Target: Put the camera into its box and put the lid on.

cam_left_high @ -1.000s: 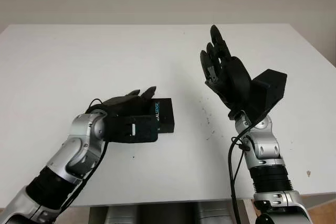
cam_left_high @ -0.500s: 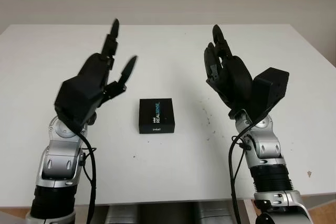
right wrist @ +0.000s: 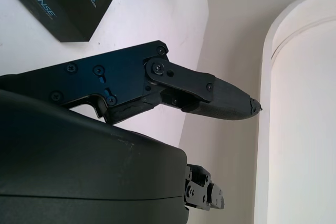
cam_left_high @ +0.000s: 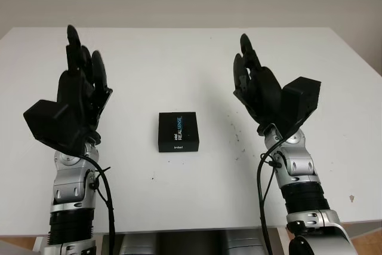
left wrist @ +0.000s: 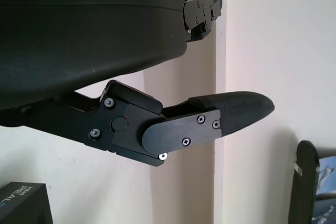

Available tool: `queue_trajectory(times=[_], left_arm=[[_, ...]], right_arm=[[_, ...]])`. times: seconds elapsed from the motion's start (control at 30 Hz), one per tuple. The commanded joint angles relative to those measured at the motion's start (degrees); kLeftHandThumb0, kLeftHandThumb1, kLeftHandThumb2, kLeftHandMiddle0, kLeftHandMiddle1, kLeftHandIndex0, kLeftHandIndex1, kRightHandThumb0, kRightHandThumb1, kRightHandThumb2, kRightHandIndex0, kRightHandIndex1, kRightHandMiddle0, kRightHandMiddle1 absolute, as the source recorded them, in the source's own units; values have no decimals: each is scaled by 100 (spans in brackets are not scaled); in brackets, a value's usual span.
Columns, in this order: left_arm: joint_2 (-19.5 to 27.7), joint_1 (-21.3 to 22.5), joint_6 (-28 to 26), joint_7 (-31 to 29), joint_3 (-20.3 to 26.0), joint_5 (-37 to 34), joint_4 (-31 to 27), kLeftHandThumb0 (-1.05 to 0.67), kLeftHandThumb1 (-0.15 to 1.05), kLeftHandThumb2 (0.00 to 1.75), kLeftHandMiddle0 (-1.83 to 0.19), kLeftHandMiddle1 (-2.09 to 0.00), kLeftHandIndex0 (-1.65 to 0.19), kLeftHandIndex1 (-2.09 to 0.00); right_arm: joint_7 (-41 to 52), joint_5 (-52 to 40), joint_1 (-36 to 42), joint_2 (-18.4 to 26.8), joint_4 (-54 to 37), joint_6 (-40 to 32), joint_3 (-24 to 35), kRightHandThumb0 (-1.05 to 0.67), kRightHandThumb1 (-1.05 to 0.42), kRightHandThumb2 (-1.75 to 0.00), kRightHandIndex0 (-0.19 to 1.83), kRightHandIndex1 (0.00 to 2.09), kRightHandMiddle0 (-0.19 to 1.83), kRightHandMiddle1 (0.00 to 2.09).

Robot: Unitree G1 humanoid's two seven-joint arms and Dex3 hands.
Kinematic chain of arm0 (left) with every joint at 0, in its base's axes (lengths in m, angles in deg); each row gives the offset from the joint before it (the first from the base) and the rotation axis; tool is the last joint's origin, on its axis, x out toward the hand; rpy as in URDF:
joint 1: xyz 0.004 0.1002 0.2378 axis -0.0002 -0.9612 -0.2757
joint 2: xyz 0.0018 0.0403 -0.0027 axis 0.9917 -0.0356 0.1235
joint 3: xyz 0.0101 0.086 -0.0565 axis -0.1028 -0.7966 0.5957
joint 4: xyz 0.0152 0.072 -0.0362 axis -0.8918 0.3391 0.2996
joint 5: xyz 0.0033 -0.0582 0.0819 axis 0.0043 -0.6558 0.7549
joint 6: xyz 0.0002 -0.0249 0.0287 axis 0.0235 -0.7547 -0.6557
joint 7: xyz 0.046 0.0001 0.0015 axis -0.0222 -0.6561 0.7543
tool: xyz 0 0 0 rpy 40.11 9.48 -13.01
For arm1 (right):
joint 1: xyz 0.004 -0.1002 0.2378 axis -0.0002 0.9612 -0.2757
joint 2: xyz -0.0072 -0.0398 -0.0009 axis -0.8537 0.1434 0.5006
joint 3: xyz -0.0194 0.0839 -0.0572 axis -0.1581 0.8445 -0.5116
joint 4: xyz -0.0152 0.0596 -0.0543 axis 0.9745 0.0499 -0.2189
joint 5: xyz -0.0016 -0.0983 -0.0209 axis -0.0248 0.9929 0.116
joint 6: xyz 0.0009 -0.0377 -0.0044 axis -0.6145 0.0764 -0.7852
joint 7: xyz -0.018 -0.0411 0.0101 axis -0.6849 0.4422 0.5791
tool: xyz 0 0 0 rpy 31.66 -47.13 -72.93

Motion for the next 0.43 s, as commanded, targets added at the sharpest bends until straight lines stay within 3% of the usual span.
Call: queue_trajectory(times=[0.0,0.4], left_arm=[[7,204,170,-34,47,-116,71,-80,105,70,19,0,19,0],[198,-253,-262,-359,-184,-185,-525,-81,105,68,19,0,19,0]], right_arm=[[-45,7,-153,-28,19,102,33,-81,-105,-67,-19,0,-19,0],[-224,44,259,-114,-783,-373,-53,-81,-105,-67,-19,0,-19,0]])
